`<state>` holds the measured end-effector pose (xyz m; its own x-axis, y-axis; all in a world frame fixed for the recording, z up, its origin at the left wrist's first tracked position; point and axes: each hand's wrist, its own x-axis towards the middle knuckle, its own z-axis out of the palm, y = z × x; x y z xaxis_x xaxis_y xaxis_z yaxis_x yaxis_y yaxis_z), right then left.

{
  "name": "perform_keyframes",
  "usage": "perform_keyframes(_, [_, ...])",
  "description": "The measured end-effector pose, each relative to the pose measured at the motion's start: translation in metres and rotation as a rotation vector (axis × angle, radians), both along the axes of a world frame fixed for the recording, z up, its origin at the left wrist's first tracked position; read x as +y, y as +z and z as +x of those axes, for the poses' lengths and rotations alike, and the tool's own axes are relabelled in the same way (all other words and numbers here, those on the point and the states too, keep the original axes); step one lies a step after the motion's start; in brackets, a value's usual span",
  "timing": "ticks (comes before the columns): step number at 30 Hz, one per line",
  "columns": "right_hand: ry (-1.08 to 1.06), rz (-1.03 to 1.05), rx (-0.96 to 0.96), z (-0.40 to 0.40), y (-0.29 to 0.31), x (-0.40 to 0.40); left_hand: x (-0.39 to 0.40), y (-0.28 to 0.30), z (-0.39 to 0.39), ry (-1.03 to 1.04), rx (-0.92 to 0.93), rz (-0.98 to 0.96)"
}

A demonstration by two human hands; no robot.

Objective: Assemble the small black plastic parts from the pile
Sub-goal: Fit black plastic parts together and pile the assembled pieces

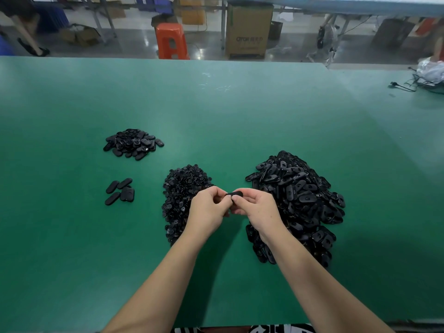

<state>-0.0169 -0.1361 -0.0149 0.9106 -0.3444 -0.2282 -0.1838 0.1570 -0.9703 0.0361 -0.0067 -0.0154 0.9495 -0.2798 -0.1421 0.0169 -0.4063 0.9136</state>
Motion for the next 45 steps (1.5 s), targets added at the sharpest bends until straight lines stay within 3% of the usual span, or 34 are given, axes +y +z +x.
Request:
perform_keyframes(4, [-0.017, 0.024, -0.007, 0.000, -0.002, 0.001, -0.001, -0.001, -0.001, -0.001, -0.023, 0.010])
perform_keyframes(11, [-0.059, -0.114, -0.004, 0.002, -0.002, 0.000, 0.003, 0.001, 0.001, -0.093, -0.115, 0.077])
perform_keyframes(21, [0.103, -0.396, 0.025, 0.003, 0.005, -0.001, 0.015, -0.002, 0.011, -0.090, -0.216, 0.106])
perform_keyframes(25, [0.159, -0.704, 0.045, -0.001, 0.001, -0.010, 0.044, -0.007, 0.029, 0.088, -0.293, 0.267])
perform_keyframes(29, [0.157, -0.966, 0.100, -0.007, -0.005, -0.028, 0.099, -0.018, 0.057, 0.339, -0.161, 0.320])
perform_keyframes(33, [0.300, -1.175, 0.233, -0.011, -0.008, -0.035, 0.144, -0.033, 0.075, 0.468, -0.085, 0.401])
perform_keyframes(38, [0.431, -1.279, 0.428, -0.012, -0.008, -0.034, 0.154, -0.039, 0.074, 0.521, -0.140, 0.494])
perform_keyframes(42, [0.437, -1.334, 0.454, -0.012, -0.008, -0.033, 0.142, -0.039, 0.063, 0.448, -0.288, 0.637])
perform_keyframes(45, [0.440, -1.342, 0.453, -0.011, -0.008, -0.034, 0.135, -0.040, 0.063, 0.375, -0.296, 0.699])
